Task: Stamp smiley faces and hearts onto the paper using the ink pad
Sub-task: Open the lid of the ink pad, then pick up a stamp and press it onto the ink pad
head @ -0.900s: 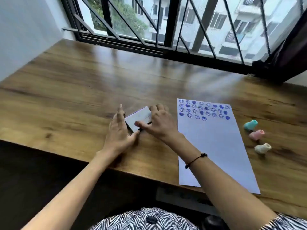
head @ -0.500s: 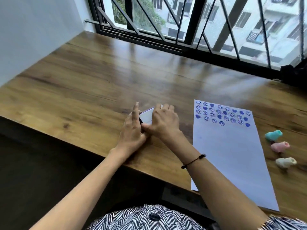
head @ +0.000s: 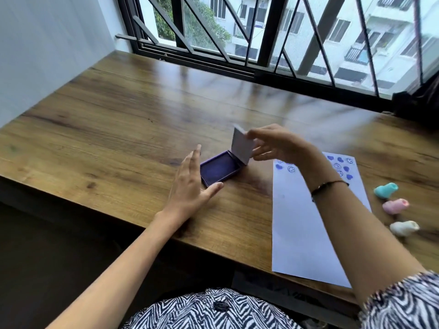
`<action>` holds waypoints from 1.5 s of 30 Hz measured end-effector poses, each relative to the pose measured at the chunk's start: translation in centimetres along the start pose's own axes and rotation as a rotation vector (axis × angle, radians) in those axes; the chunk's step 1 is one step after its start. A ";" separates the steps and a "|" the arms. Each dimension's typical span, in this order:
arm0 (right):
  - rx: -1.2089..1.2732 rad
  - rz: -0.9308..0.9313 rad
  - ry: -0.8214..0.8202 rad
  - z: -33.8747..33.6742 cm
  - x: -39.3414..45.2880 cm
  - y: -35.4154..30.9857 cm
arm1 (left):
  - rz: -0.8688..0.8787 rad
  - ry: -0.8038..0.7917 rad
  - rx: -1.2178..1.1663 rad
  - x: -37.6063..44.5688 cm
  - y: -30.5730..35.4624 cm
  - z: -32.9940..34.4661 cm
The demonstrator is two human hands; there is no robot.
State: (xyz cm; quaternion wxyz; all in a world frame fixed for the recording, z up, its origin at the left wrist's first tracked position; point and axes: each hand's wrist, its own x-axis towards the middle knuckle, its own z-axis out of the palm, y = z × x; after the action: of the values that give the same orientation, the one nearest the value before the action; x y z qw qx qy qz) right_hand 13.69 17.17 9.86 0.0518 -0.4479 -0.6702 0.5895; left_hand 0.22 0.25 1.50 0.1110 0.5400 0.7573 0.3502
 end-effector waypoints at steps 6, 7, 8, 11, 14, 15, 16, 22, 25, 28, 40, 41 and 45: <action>0.104 0.045 0.223 -2.7 2.5 0.6 | 0.066 0.014 -0.042 1.5 2.5 0.3; 0.077 0.057 0.259 -2.8 2.9 0.9 | 0.074 0.005 -0.050 1.7 2.8 0.4; 0.041 0.064 0.289 -2.8 3.3 1.2 | 0.081 -0.004 -0.053 1.8 3.0 0.6; -0.062 0.046 0.368 -2.5 3.8 1.9 | 0.096 -0.015 -0.037 2.0 3.2 0.8; -0.132 -0.016 0.446 -2.3 3.7 2.2 | 0.094 -0.025 -0.027 2.0 3.2 1.0; -0.147 -0.037 0.461 -2.2 3.5 2.2 | 0.096 -0.032 -0.028 2.0 3.3 1.1; -0.157 -0.053 0.475 -2.2 3.1 2.2 | 0.103 -0.040 -0.028 2.0 3.5 1.2; -0.198 -0.126 0.631 -2.9 -1.3 3.6 | 0.195 -0.094 -0.104 2.4 5.6 2.7; -0.334 -0.107 0.727 -4.5 -4.5 5.5 | 0.271 -0.164 -0.144 2.4 7.7 4.4; -0.469 -0.034 0.884 -6.8 -8.4 8.0 | 0.363 -0.256 -0.170 2.0 10.3 6.6; -0.618 0.319 1.046 -10.0 -18.3 17.1 | 0.617 -0.553 -0.245 -0.9 18.0 12.7; -0.607 0.305 1.036 -9.9 -18.3 17.5 | 0.617 -0.549 -0.250 -1.1 18.1 12.8; -0.529 0.200 1.087 -8.9 -17.8 17.5 | 0.583 -0.498 -0.299 -0.4 17.9 13.0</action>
State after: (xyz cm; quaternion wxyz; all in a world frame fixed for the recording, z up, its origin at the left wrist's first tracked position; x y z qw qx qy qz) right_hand 39.01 10.37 6.06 0.2179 -0.7428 -0.6263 0.0921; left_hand 20.73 8.25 3.57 0.2644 0.7782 0.4632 0.3316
